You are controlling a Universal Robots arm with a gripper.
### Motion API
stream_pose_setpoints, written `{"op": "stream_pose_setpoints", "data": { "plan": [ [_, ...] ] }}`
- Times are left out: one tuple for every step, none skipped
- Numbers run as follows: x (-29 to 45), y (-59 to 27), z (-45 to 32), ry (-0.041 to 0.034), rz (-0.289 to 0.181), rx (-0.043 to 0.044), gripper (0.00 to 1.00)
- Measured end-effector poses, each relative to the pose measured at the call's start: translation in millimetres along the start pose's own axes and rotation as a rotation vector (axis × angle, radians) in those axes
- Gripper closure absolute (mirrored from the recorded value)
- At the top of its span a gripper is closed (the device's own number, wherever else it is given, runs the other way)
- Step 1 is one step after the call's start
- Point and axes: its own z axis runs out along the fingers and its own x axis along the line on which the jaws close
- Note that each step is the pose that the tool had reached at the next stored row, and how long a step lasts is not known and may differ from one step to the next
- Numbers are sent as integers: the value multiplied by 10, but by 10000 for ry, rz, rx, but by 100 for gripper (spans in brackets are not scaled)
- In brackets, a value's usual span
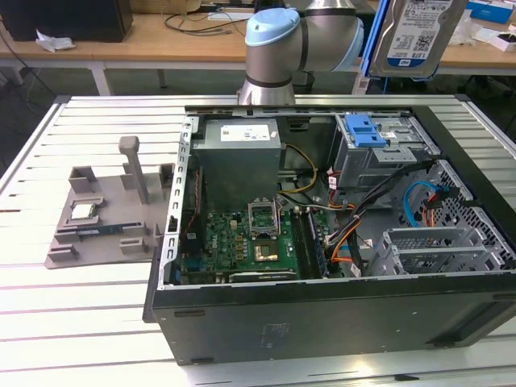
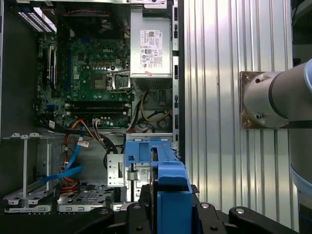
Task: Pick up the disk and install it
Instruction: 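Pick up the disk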
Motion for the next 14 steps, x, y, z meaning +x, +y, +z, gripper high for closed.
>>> {"op": "stream_pose_setpoints", "data": {
  "plan": [
    [12, 0, 0, -1, 1, 0, 63],
    [24, 0, 0, 0, 1, 0, 63],
    [42, 0, -1, 0, 1, 0, 63],
    [56, 0, -1, -2, 0, 0, 63],
    [73, -1, -1, -1, 1, 0, 63],
    [108, -1, -2, -1, 1, 0, 63],
    [123, -1, -3, -1, 1, 0, 63],
    [135, -1, -3, -1, 0, 0, 63],
    [156, -1, -4, -1, 0, 0, 63],
    [168, -1, -4, -1, 1, 0, 63],
    [183, -1, -4, -1, 1, 0, 63],
    [204, -2, -5, 0, 1, 0, 63],
    [216, -2, -5, -1, 0, 0, 63],
    [230, -2, -6, -1, 1, 0, 63]
  ]
}}
